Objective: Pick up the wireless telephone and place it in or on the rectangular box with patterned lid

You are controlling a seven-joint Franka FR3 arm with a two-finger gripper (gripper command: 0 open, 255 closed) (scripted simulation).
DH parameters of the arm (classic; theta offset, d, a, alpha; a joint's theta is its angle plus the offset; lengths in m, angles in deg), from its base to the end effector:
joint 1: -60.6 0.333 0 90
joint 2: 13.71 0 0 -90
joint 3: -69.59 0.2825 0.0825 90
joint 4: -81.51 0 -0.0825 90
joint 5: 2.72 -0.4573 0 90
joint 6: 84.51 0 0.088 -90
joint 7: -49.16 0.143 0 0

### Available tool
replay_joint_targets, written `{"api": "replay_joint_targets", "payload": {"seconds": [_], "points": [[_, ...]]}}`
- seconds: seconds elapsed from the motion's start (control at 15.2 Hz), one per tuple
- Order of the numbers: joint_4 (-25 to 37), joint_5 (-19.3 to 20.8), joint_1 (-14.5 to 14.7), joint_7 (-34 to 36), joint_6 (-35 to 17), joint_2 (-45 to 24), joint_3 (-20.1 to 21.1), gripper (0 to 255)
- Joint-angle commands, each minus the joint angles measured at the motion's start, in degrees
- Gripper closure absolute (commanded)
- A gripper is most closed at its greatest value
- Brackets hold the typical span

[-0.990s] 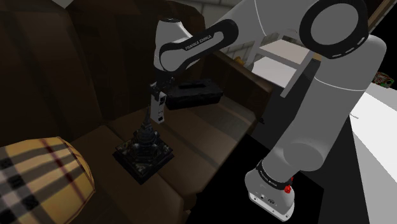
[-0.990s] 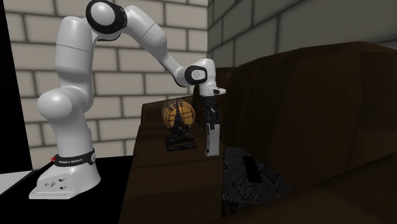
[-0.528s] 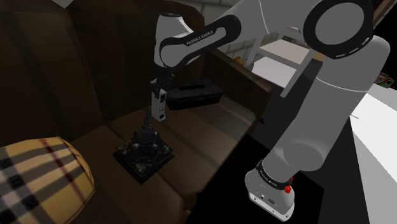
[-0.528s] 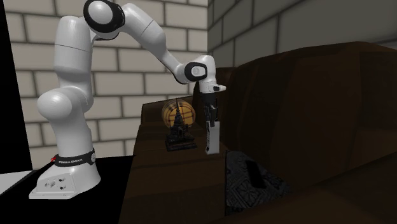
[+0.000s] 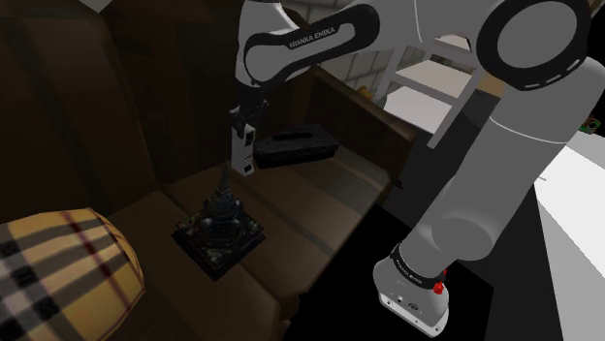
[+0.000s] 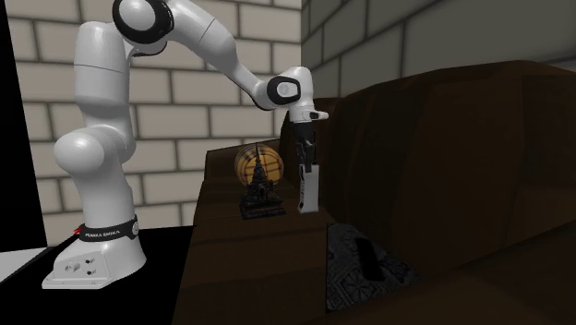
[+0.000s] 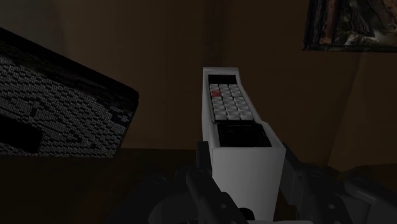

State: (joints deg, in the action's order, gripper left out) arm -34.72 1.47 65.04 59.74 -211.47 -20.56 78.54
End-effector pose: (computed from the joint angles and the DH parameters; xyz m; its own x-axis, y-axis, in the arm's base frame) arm 0.6250 0.1443 0.2874 0.9931 0.0900 0.0752 0.0880 -0.9957 0.0294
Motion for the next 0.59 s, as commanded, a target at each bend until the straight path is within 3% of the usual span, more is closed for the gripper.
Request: {"api": "replay_joint_targets", "payload": {"seconds": [0.0,0.53], "points": [[1.0,-0.2,0.0,-0.1,1.5,0.6,0.1,255],[4.7,-0.8,0.0,-0.7,7.3,2.7,0.1,255]]}}
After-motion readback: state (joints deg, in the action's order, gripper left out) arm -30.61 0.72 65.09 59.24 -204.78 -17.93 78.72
